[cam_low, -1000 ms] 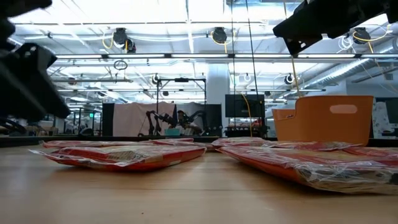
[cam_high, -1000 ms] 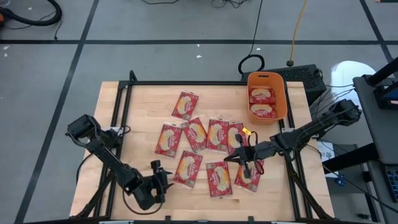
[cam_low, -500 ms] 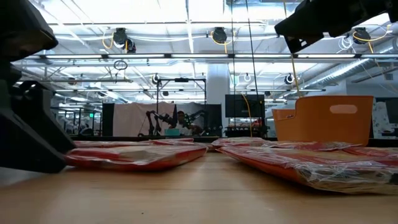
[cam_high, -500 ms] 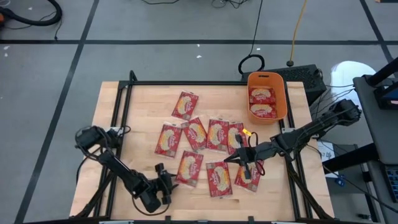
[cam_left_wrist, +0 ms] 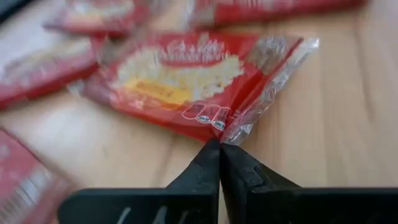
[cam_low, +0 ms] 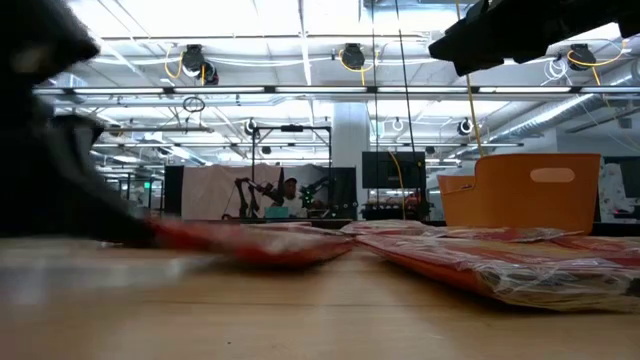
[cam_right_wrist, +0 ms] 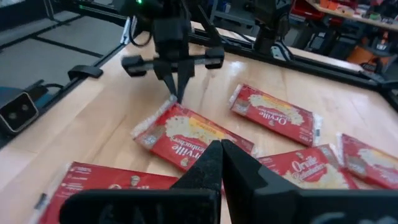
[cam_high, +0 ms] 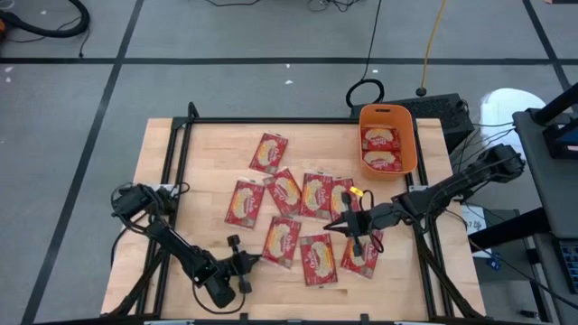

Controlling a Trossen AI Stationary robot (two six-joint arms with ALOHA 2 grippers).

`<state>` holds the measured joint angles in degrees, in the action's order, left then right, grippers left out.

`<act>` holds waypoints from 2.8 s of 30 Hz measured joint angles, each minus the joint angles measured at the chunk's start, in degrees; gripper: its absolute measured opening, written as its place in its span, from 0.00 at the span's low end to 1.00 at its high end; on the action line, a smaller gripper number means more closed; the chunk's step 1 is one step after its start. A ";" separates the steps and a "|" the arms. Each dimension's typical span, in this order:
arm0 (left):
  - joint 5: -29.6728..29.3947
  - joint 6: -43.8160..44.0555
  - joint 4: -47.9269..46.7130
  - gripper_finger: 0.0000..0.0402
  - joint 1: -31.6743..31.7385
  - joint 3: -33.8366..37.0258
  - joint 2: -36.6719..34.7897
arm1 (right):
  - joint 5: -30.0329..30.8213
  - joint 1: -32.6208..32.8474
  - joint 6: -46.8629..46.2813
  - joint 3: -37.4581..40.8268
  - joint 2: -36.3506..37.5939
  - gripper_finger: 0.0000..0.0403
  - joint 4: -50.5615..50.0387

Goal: Sort popcorn bags into baskets
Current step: Put the red popcorn bag into the orange container

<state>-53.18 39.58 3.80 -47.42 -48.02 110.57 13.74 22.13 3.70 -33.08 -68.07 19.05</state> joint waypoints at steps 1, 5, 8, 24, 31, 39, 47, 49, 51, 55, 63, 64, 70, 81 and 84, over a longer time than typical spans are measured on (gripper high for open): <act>-1.17 -0.12 0.36 0.01 0.08 -0.08 -0.81 | -0.02 -0.08 0.59 0.00 0.00 0.00 0.00; -2.67 -0.97 0.45 0.01 0.65 -0.12 -3.06 | -0.20 -0.15 3.09 -0.01 -0.28 0.01 0.03; -3.28 -2.77 1.78 0.01 1.34 -0.19 -4.59 | -0.28 -0.17 4.06 -0.02 -1.37 0.03 -0.04; -3.29 -6.21 7.25 0.00 5.05 -0.21 -5.21 | 1.83 2.86 19.75 -0.07 -26.40 0.38 21.21; -3.09 -6.10 9.70 0.00 5.46 -0.23 -5.21 | 2.96 2.09 26.47 -6.09 -36.34 0.51 25.21; -3.11 -5.39 10.23 0.00 5.55 -0.25 -5.25 | 14.78 1.29 30.79 -13.44 -41.92 0.40 24.87; 2.78 -5.42 9.92 0.06 5.71 -0.28 -5.28 | 14.64 0.75 28.20 -13.35 -41.12 0.13 21.55; 5.46 -4.92 10.11 0.10 5.73 -0.30 -5.28 | 14.74 0.84 28.48 -13.35 -40.97 0.07 21.86; 6.20 -4.56 10.24 0.15 5.73 -0.30 -5.28 | 14.72 0.85 28.25 -13.35 -40.91 0.04 22.14; 6.11 -3.44 11.55 0.28 5.73 -0.30 -5.28 | 12.97 0.85 26.15 -13.31 -39.25 0.05 20.83; 0.33 -9.71 16.04 0.52 5.49 -0.30 -5.28 | 8.79 1.62 18.34 -13.27 -29.29 0.06 9.58; -0.79 -11.80 17.25 0.53 5.44 -0.30 -5.28 | 8.59 1.75 16.86 -13.27 -27.57 0.06 7.46; -6.00 -29.13 30.94 0.56 6.66 -0.30 -5.28 | 8.98 1.97 3.53 -13.27 -17.01 0.04 -3.69; 3.77 -38.33 43.60 0.56 14.49 -0.30 -5.28 | 6.90 3.48 -7.75 -13.31 -7.44 0.05 -7.65; 5.10 -35.89 44.01 0.56 16.59 -0.30 -5.28 | 6.95 3.85 -6.18 -13.31 -7.40 0.05 -5.26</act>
<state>-48.08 3.69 47.81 -30.83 -48.31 105.30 20.69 25.98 -2.48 -46.39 -75.47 13.78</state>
